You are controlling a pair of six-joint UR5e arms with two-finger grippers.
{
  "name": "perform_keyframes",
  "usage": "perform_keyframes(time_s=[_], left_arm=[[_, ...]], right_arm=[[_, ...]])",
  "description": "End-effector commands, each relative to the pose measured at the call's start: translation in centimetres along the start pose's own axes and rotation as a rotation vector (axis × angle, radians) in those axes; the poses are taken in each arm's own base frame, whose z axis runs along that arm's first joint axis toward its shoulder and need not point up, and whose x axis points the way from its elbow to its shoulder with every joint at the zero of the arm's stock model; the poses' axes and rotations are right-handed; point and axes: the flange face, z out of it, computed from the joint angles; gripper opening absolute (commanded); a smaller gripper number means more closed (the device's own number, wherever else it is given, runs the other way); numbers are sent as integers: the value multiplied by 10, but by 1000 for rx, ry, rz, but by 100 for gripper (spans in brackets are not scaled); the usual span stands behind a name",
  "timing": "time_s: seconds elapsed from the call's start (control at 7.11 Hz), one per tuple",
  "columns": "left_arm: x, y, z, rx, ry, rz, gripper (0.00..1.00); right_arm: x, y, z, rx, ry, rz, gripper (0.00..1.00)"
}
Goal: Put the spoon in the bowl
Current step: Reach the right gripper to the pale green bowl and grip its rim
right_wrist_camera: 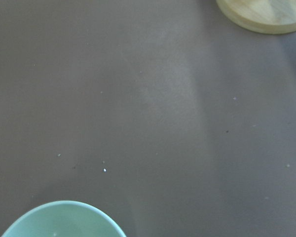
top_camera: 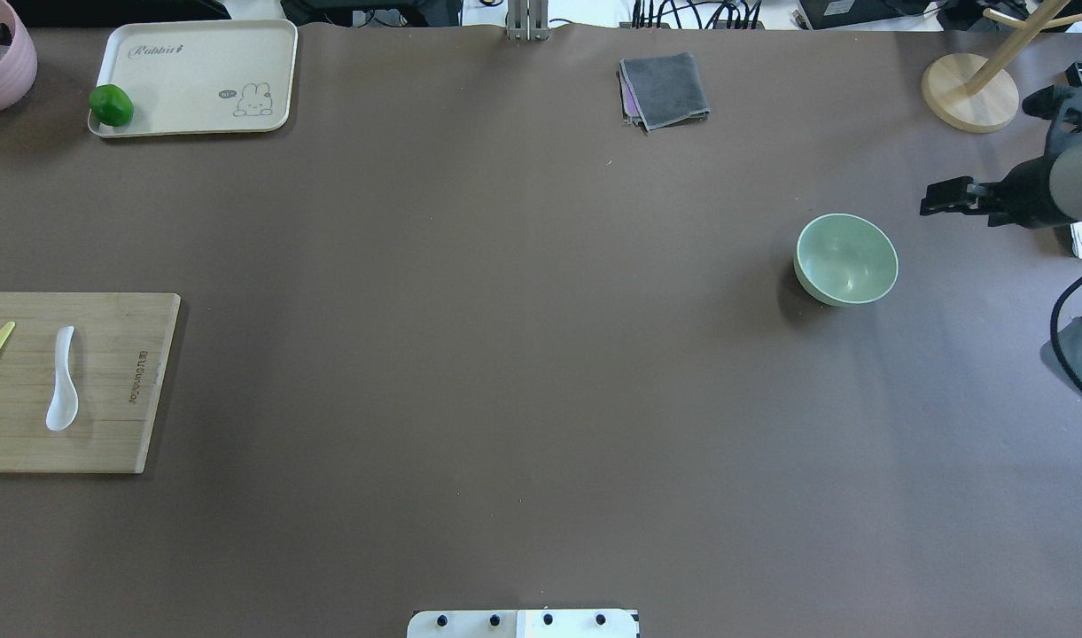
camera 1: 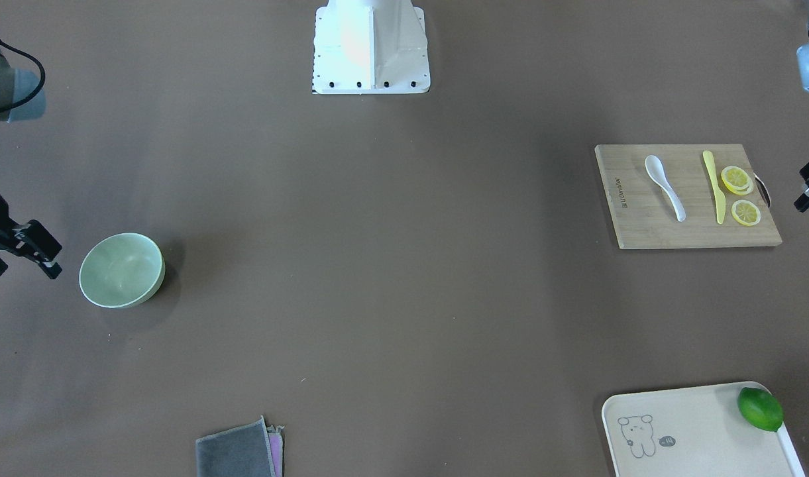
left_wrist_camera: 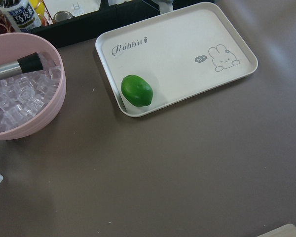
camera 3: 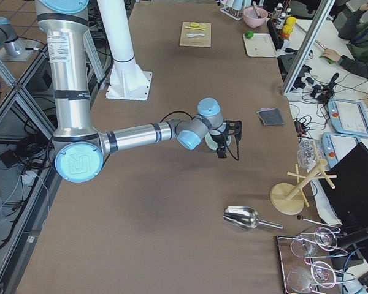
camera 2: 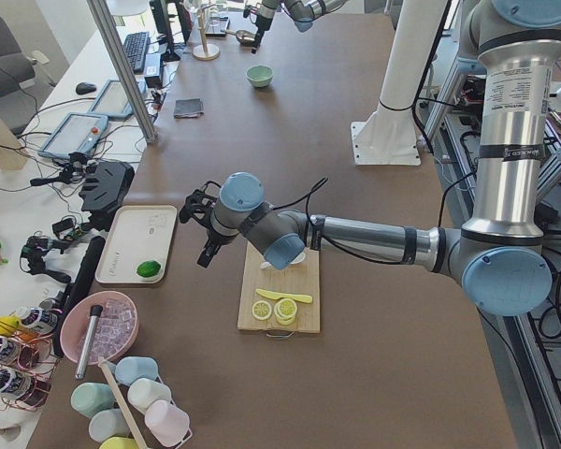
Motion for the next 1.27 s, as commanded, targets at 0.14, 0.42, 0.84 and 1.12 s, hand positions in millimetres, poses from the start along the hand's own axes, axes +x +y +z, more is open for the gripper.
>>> perform_keyframes(time_s=[0.14, 0.42, 0.84, 1.12], left_arm=[[1, 3, 3, -7, 3, 0, 98], [2, 4, 3, -3, 6, 6, 98], [2, 4, 4, -4, 5, 7, 98], [3, 4, 4, -4, 8, 9, 98]], right_arm=[[-7, 45, 39, 16, -52, 8, 80], [0, 58, 42, 9, -60, 15, 52], [-32, 69, 45, -13, -99, 113, 0], [-107, 48, 40, -13, -156, 161, 0]])
